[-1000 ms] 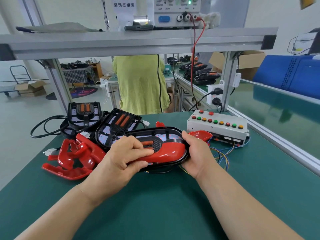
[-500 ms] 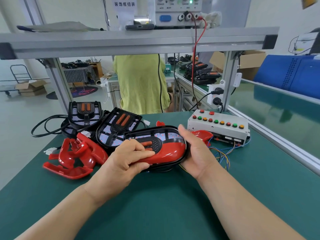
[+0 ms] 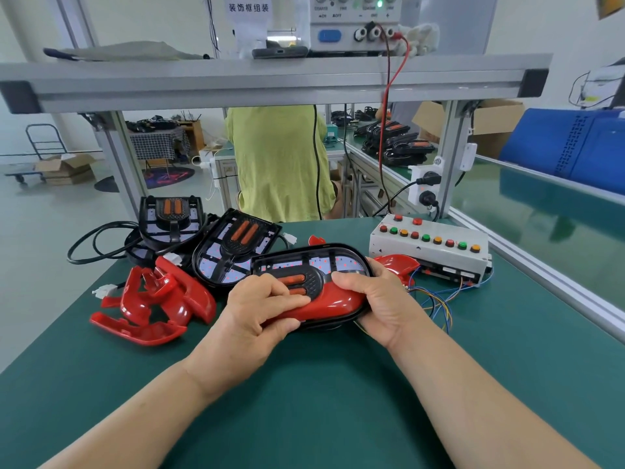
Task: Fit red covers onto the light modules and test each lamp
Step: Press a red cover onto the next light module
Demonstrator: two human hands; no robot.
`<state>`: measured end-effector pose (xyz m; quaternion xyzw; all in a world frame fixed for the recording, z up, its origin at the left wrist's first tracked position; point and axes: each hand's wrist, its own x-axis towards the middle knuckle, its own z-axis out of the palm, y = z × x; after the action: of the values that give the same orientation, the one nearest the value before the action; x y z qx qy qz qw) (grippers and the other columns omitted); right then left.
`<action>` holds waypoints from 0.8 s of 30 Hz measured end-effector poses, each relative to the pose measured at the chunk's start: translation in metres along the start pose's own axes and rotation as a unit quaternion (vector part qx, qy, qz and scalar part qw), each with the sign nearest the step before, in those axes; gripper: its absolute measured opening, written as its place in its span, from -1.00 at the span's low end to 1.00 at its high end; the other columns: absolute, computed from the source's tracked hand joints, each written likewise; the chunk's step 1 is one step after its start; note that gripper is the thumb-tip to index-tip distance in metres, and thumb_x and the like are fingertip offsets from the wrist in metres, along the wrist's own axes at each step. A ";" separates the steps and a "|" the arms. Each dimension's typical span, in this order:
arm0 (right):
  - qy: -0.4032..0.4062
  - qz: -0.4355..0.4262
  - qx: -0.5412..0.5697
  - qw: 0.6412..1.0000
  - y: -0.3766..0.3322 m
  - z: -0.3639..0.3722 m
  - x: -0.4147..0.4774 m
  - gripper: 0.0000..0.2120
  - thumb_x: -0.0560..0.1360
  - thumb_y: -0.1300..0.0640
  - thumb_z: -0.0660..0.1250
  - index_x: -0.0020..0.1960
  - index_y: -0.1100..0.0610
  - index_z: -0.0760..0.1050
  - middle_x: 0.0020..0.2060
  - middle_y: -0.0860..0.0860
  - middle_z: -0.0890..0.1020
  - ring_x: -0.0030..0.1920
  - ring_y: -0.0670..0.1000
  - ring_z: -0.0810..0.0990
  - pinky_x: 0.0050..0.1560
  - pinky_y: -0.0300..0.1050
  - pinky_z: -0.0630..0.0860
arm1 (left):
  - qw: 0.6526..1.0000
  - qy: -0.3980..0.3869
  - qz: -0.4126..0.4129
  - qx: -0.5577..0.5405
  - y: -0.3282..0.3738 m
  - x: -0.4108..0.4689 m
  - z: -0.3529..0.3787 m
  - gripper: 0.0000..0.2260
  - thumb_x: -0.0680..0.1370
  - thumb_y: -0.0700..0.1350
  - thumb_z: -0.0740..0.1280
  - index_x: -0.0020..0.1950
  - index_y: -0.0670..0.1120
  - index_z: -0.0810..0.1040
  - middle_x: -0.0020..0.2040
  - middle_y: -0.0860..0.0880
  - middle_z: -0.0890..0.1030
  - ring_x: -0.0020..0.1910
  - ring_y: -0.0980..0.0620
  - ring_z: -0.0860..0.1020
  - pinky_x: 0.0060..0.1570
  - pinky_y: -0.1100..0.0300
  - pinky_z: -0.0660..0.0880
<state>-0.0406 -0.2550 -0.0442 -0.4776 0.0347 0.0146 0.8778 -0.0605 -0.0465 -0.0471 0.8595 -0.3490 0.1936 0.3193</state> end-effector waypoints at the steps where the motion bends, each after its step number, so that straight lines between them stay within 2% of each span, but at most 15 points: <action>1: 0.000 0.001 -0.001 1.000 -0.001 0.000 0.000 -0.31 0.15 0.39 0.47 0.29 0.32 0.48 0.02 0.25 0.68 -0.13 0.17 0.69 -0.12 0.06 0.67 | 1.000 0.002 -0.002 0.009 0.000 0.000 0.000 -0.70 0.48 -0.11 0.41 0.21 -0.04 0.67 0.01 0.04 0.51 0.09 -0.01 0.48 0.25 -0.14 0.38; 3: -0.002 0.004 0.005 1.000 -0.002 -0.001 0.000 -0.31 0.16 0.38 0.47 0.30 0.33 0.48 0.03 0.27 0.68 -0.14 0.18 0.70 -0.15 0.05 0.67 | 0.999 0.010 -0.033 -0.008 0.000 0.001 -0.003 -0.62 0.45 0.05 0.44 0.27 0.08 0.61 0.13 0.11 0.48 0.23 0.05 0.43 0.36 0.00 0.31; 4: -0.005 0.006 0.011 1.000 -0.003 -0.002 0.000 -0.32 0.17 0.38 0.47 0.30 0.34 0.48 0.04 0.28 0.68 -0.14 0.18 0.70 -0.17 0.05 0.67 | 0.996 0.019 -0.071 -0.043 0.000 0.003 -0.007 -0.55 0.43 0.17 0.44 0.30 0.15 0.55 0.19 0.18 0.45 0.30 0.11 0.40 0.38 0.16 0.28; 6: -0.013 0.010 0.017 1.000 -0.005 -0.004 0.000 -0.34 0.20 0.38 0.47 0.31 0.33 0.48 0.09 0.30 0.67 -0.11 0.20 0.70 -0.13 0.09 0.69 | 0.979 0.034 -0.170 -0.103 -0.001 0.009 -0.017 -0.45 0.41 0.36 0.40 0.34 0.20 0.45 0.22 0.26 0.42 0.31 0.27 0.37 0.26 0.41 0.28; 8: -0.016 0.013 0.014 1.000 -0.006 -0.006 0.001 -0.34 0.22 0.38 0.46 0.32 0.33 0.47 0.13 0.32 0.64 -0.05 0.23 0.67 -0.02 0.15 0.66 | 0.958 0.024 -0.262 -0.112 -0.006 0.012 -0.027 -0.38 0.31 0.38 0.37 0.30 0.15 0.46 0.17 0.20 0.48 0.19 0.29 0.45 0.14 0.38 0.37; 11: -0.016 0.016 0.013 1.000 -0.006 -0.007 0.001 -0.35 0.23 0.37 0.44 0.33 0.34 0.47 0.15 0.34 0.63 0.01 0.26 0.65 0.07 0.19 0.62 | 0.913 -0.029 -0.372 -0.162 -0.015 0.013 -0.036 -0.37 0.23 0.34 0.37 0.17 0.01 0.57 0.09 0.03 0.61 0.04 0.10 0.58 -0.04 0.21 0.49; 15: -0.016 0.018 0.016 1.000 -0.005 -0.007 0.001 -0.36 0.24 0.37 0.44 0.33 0.34 0.47 0.13 0.34 0.63 -0.01 0.27 0.65 0.05 0.20 0.62 | 0.843 -0.145 -0.426 -0.295 -0.017 0.009 -0.034 -0.41 0.31 0.28 0.37 0.14 -0.13 0.65 0.09 -0.10 0.67 -0.09 0.01 0.65 -0.14 0.19 0.56; 18: -0.014 0.014 0.022 1.000 -0.003 -0.007 0.003 -0.34 0.23 0.37 0.45 0.33 0.34 0.47 0.13 0.33 0.64 -0.04 0.26 0.66 0.02 0.19 0.64 | 0.779 -0.138 -0.443 -0.422 -0.018 0.009 -0.026 -0.54 0.41 0.12 0.40 0.16 -0.16 0.66 0.12 -0.08 0.69 -0.02 -0.06 0.68 -0.06 0.12 0.60; 20: -0.010 0.012 0.025 1.000 -0.002 -0.006 0.003 -0.33 0.22 0.39 0.45 0.33 0.34 0.46 0.11 0.32 0.65 -0.08 0.23 0.68 -0.04 0.15 0.67 | 0.748 -0.113 -0.462 -0.463 -0.019 0.009 -0.021 -0.61 0.41 0.03 0.40 0.14 -0.18 0.66 0.12 -0.10 0.70 0.01 -0.11 0.69 -0.05 0.11 0.63; 24: 0.000 0.014 0.025 1.000 0.002 -0.005 0.004 -0.33 0.20 0.39 0.45 0.32 0.32 0.46 0.01 0.26 0.69 -0.15 0.18 0.70 -0.10 0.09 0.68 | 0.740 -0.075 -0.475 -0.471 -0.021 0.009 -0.015 -0.55 0.36 -0.06 0.43 0.16 -0.31 0.60 0.01 -0.20 0.71 -0.12 -0.10 0.71 -0.11 0.13 0.66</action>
<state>-0.0367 -0.2580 -0.0487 -0.4551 0.0416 0.0265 0.8891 -0.0408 -0.0289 -0.0398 0.6659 0.0351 -0.2371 0.7065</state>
